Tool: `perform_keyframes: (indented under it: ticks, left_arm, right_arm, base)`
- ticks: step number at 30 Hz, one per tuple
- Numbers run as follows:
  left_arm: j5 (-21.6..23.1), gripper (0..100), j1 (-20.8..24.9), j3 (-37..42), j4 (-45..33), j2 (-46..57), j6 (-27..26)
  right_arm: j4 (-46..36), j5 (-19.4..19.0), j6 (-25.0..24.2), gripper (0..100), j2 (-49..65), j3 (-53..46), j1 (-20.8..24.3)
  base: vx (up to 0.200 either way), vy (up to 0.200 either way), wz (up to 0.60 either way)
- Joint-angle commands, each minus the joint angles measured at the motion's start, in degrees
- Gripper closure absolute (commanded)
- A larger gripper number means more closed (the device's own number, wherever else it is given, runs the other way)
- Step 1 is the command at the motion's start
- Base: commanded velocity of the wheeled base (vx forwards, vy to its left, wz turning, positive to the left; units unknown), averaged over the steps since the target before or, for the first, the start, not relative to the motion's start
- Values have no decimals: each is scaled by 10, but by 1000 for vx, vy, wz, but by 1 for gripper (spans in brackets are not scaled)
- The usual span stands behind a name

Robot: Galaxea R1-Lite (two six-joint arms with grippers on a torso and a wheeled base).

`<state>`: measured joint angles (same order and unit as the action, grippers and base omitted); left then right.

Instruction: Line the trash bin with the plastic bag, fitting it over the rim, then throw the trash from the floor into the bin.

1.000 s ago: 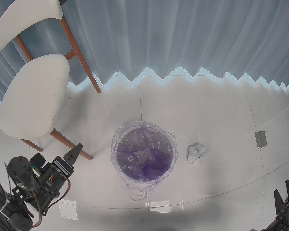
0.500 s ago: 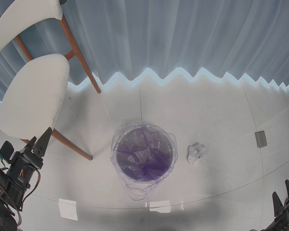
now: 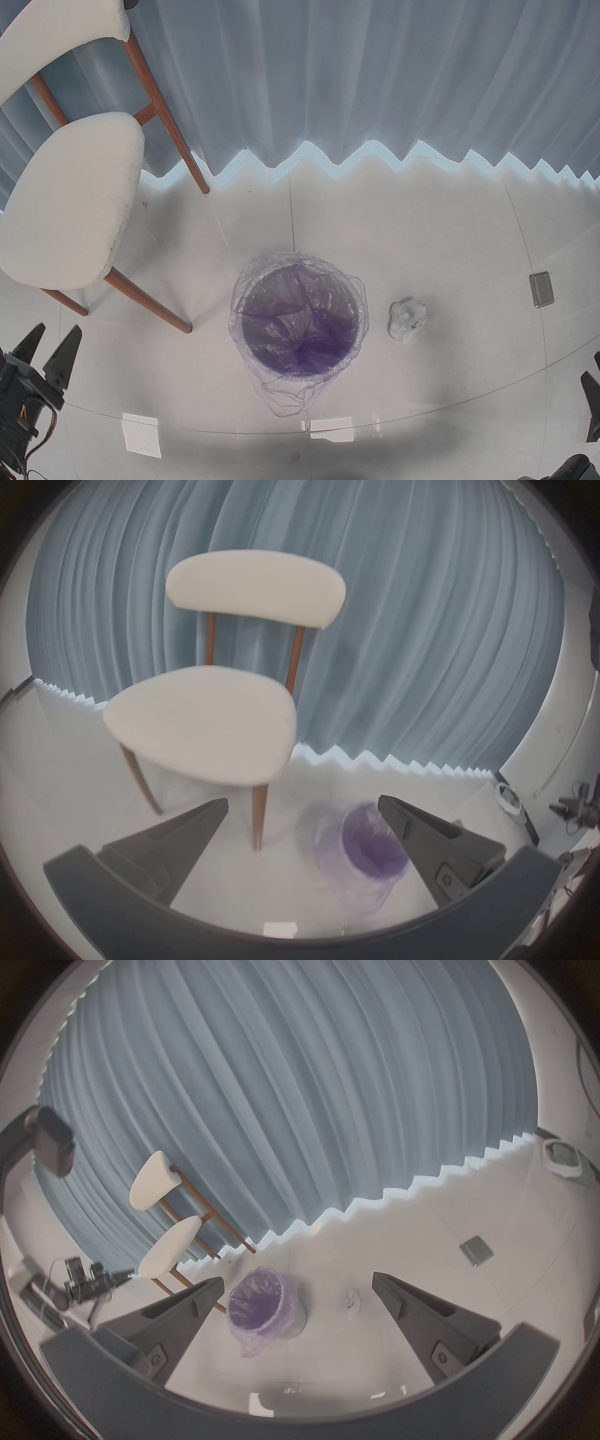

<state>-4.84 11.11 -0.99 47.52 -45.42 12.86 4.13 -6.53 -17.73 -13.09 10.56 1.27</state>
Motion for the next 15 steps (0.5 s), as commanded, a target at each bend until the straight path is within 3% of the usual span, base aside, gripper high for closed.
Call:
perform_keyframes:
  ticks: [1,2,4,5,7,15]
  left_arm:
    - [-20,0,-12,-33,-286,264,-22]
    - [-19,0,-12,-34,-292,267,-22]
    - [-19,0,-12,-39,-392,333,-41]
    - [-19,0,-12,-39,-395,336,-42]
    - [-20,0,-11,-31,-466,403,-70]
    - [-23,0,-12,10,-473,404,-85]
  right_arm:
    - [13,-30,-87,0,-281,133,8]
    - [14,-30,-87,0,-284,134,8]
    - [14,-55,-83,0,-317,154,38]
    - [14,-56,-83,0,-319,155,41]
    - [12,-64,-83,0,-349,162,91]
    - [65,-61,-65,0,-485,177,182]
  base:
    - [0,0,0]
    - [0,0,0]
    - [0,0,0]
    - [0,0,0]
    - [0,0,0]
    - [0,0,0]
